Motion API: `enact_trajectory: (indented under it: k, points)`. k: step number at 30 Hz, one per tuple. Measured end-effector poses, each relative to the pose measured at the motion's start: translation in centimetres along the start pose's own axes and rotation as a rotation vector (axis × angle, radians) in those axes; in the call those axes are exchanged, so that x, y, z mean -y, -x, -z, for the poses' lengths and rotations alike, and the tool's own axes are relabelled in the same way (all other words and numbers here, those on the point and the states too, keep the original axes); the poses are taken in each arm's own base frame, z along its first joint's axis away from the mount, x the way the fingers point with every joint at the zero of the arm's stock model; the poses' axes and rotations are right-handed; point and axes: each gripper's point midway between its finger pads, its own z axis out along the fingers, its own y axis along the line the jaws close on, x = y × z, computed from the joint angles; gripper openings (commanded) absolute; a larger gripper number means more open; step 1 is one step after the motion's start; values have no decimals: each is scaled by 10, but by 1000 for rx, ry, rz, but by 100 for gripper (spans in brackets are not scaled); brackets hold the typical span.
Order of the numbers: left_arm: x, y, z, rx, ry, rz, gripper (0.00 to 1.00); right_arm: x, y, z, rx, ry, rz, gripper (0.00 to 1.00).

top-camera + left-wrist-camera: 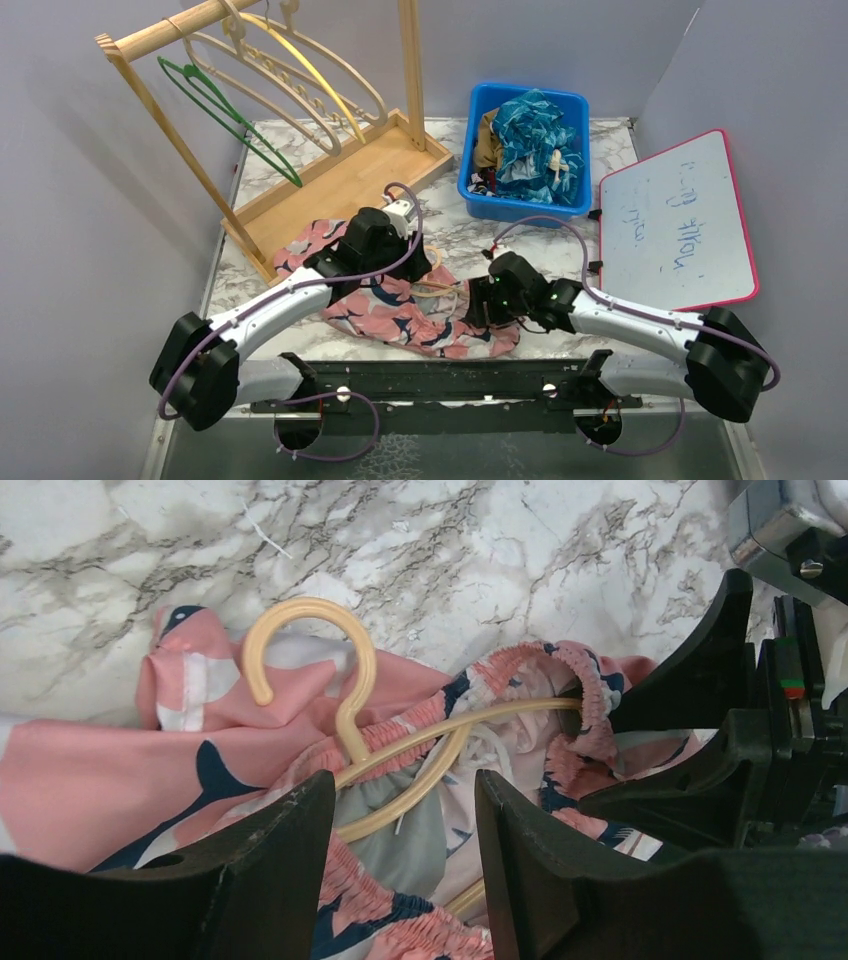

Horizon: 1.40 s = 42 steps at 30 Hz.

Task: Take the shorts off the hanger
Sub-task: Pick up the hanger at the center of the board.

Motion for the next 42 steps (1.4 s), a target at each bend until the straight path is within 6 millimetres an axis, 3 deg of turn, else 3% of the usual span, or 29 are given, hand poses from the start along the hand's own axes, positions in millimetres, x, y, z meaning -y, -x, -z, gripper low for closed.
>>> enact_trajectory:
  k: [3,4,9,13,16,21,24,29,34,38,42]
  points:
    - [-1,-12,-16,-44,1,5,57,3,1,-9,-12,-28,13,68]
    - [-5,-33,-36,-124,20,22,55,5,0,-15,-17,-37,14,67]
    - [-12,-36,-58,-148,86,63,54,4,0,-17,-1,-26,-4,66]
    - [-32,-57,-74,-202,177,96,54,4,-1,-16,15,-14,-14,66]
    - [-39,-61,-81,-214,216,106,51,4,-2,-17,24,-8,-21,65]
    - [-48,-60,-88,-209,263,111,28,4,-2,-17,35,1,-25,65]
    - [-49,-60,-90,-205,266,116,23,4,-3,-16,40,4,-31,65]
    - [-47,-62,-91,-200,272,103,2,5,-3,-15,47,6,-39,65]
    - [-44,-62,-84,-188,280,88,0,3,2,-7,73,14,-43,65]
    - [-30,-37,-60,-115,254,76,0,-2,16,8,142,38,-54,61]
    - [0,30,-12,123,172,43,0,-3,32,24,231,47,-70,52]
